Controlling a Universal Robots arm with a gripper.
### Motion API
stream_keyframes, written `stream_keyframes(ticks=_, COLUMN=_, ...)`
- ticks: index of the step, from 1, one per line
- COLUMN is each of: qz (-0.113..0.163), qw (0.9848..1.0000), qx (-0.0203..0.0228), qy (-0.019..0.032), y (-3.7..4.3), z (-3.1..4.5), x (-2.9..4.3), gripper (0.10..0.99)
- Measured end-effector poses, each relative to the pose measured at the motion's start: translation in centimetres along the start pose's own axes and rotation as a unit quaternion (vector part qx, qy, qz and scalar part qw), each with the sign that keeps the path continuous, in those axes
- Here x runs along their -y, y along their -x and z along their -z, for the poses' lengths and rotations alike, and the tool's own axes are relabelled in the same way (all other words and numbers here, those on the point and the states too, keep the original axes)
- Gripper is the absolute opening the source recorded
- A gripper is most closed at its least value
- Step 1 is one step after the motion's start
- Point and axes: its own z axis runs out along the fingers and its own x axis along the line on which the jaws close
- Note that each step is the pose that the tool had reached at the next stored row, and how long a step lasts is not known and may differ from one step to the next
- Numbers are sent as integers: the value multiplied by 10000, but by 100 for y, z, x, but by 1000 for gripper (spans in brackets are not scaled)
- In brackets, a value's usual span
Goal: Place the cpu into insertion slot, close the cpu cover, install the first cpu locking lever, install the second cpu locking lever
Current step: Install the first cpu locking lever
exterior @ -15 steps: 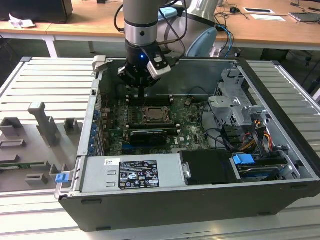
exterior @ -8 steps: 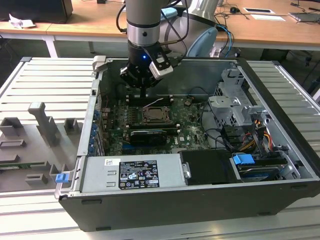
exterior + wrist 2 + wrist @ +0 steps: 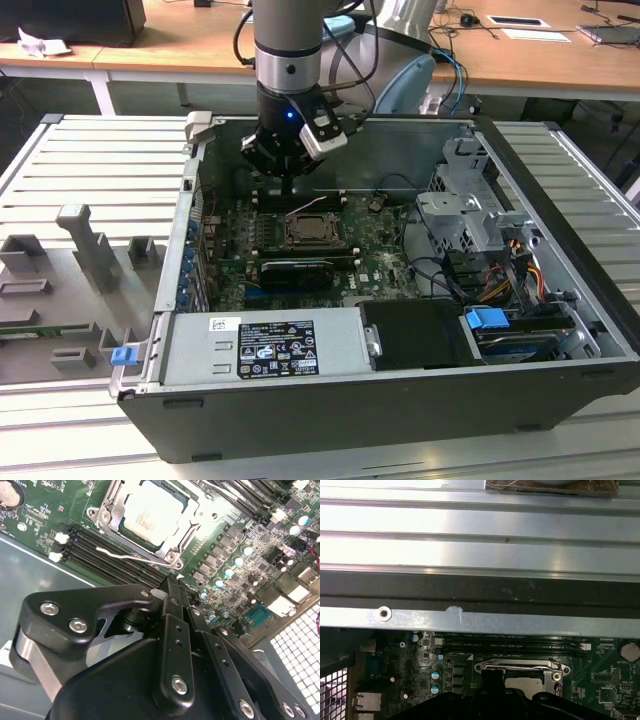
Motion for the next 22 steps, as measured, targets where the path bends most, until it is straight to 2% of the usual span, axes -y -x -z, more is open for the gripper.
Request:
stream_keyframes(ticks=10, qz=1, qw=10000, qx=1, qy=8, y=3, z=-25, x=2, gripper=106)
stream_keyframes(ticks=11, qz=-1, qw=9999, qx=4, qy=135, y=2, z=-27, x=3, gripper=106)
stream_keyframes(ticks=12, qz=-3, qw=9998, qx=7, qy=211, y=4, z=-30, x=3, gripper=106)
stream_keyframes(ticks=13, qz=-7, qw=9997, qx=9, qy=264, y=7, z=-34, x=6, gripper=106)
stream_keyframes(ticks=14, qz=-12, qw=9996, qx=11, qy=294, y=14, z=-53, x=11, gripper=106)
stream_keyframes(ticks=17, qz=-20, qw=9995, qx=12, qy=313, y=29, z=-112, x=18, gripper=106)
stream_keyframes(ticks=22, qz=-20, qw=9995, qx=11, qy=321, y=39, z=-142, x=21, gripper=106)
